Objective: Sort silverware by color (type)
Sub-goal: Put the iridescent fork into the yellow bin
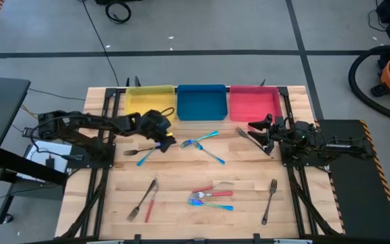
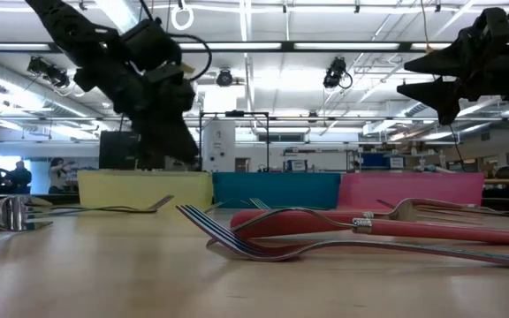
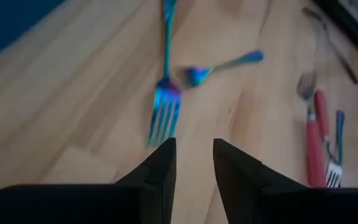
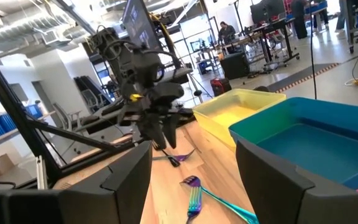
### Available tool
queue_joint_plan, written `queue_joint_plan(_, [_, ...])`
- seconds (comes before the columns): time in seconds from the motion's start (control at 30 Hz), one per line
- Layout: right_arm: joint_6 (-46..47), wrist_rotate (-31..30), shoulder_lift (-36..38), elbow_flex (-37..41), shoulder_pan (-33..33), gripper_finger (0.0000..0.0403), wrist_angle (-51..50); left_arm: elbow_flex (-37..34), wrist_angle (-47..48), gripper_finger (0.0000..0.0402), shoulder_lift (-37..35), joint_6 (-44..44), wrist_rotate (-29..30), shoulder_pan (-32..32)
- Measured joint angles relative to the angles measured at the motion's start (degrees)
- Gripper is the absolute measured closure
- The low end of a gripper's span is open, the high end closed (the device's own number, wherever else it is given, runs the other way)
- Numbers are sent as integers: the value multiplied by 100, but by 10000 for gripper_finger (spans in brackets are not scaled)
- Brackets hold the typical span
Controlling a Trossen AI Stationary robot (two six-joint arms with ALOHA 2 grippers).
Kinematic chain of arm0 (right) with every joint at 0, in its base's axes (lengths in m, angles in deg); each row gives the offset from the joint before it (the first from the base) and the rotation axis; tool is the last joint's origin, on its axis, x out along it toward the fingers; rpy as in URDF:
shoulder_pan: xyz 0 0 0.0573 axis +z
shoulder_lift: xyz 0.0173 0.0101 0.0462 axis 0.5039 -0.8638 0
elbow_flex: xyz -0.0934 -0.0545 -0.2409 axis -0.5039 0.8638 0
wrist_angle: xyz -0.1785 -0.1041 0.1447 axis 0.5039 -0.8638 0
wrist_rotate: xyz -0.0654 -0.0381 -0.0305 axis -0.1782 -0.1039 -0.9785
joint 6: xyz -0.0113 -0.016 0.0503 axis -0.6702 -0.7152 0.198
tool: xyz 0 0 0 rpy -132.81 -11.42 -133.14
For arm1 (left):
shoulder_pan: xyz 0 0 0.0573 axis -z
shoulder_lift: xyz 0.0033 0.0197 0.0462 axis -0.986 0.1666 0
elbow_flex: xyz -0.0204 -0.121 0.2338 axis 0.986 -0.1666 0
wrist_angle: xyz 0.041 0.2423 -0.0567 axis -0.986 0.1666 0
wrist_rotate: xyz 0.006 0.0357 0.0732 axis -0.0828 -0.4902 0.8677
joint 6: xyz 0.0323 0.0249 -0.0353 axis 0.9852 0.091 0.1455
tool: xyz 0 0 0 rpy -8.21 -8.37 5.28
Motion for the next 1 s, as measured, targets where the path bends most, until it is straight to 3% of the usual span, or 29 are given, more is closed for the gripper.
queue_joint_plan(0.37, [0, -4, -6, 1, 0, 161, 6, -1, -550, 294, 7, -216, 931, 406])
queue_joint_plan(0.53, [0, -6, -6, 0, 0, 161, 88, 446, -502, 294, 15, 69, 938, 877])
queue_joint_plan(0.67, [53, 61, -15, 2, 3, 161, 312, 1171, 844, 294, 15, 615, 1031, 1043])
queue_joint_plan(0.8, [59, 118, -15, 0, 58, 161, 316, 1851, 2621, 294, 15, 636, 2122, 1037])
queue_joint_plan(0.87, [36, 118, -15, 0, 88, 161, 314, 1983, 2989, 294, 6, 449, 2675, 1035])
queue_joint_plan(1.0, [-45, 121, -15, 0, 105, 161, 314, 1816, 3063, 294, 7, -72, 2871, 1205])
